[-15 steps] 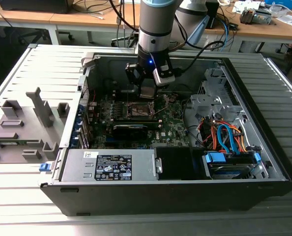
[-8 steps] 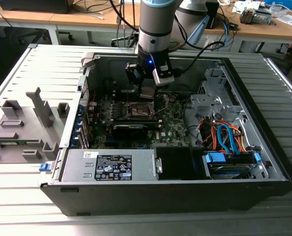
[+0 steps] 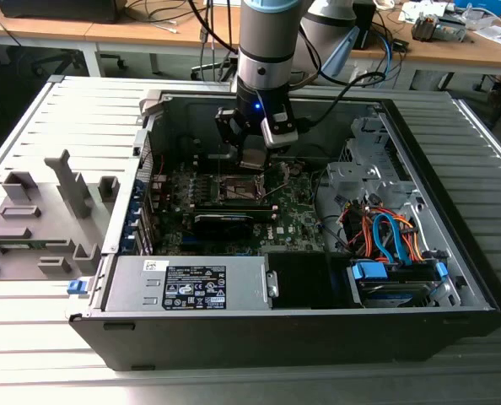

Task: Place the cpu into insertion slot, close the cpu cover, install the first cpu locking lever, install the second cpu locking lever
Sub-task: 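Place the cpu into insertion slot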

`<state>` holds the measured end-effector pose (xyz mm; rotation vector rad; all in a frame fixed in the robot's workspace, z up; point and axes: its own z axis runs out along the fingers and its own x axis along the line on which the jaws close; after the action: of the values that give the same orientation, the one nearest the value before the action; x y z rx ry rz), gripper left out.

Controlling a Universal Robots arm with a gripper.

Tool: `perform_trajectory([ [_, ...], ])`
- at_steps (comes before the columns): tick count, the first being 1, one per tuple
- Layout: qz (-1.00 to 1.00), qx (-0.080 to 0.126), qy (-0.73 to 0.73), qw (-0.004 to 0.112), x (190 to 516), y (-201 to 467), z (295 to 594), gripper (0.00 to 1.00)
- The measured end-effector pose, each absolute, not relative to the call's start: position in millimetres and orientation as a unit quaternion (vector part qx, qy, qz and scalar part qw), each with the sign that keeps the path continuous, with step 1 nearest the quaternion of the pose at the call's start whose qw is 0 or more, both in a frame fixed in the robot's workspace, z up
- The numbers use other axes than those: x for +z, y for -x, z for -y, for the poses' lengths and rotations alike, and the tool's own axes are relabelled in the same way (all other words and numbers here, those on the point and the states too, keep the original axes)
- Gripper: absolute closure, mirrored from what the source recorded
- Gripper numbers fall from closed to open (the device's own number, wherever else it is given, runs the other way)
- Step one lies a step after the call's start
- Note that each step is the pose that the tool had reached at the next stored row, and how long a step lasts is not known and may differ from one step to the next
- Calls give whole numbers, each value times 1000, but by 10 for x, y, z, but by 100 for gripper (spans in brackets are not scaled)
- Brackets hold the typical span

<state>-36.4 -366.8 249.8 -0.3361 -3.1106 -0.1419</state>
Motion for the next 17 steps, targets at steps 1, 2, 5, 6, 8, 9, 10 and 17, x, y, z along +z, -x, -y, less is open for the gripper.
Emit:
perform_trajectory([
  [1, 993, -45, 109, 5, 2498, 364, 3668, 46],
  [2, 993, -45, 110, 5, 2498, 363, 3668, 46],
  [5, 992, -45, 114, 5, 2497, 364, 3668, 46],
  [6, 992, -45, 116, 4, 2497, 364, 3668, 46],
  [8, 992, -45, 118, 4, 2497, 363, 3668, 46],
  [9, 992, -45, 120, 4, 2496, 363, 3668, 46],
  [10, 991, -45, 123, 4, 2496, 363, 3668, 46],
  [17, 990, -45, 134, 4, 2495, 363, 3668, 46],
])
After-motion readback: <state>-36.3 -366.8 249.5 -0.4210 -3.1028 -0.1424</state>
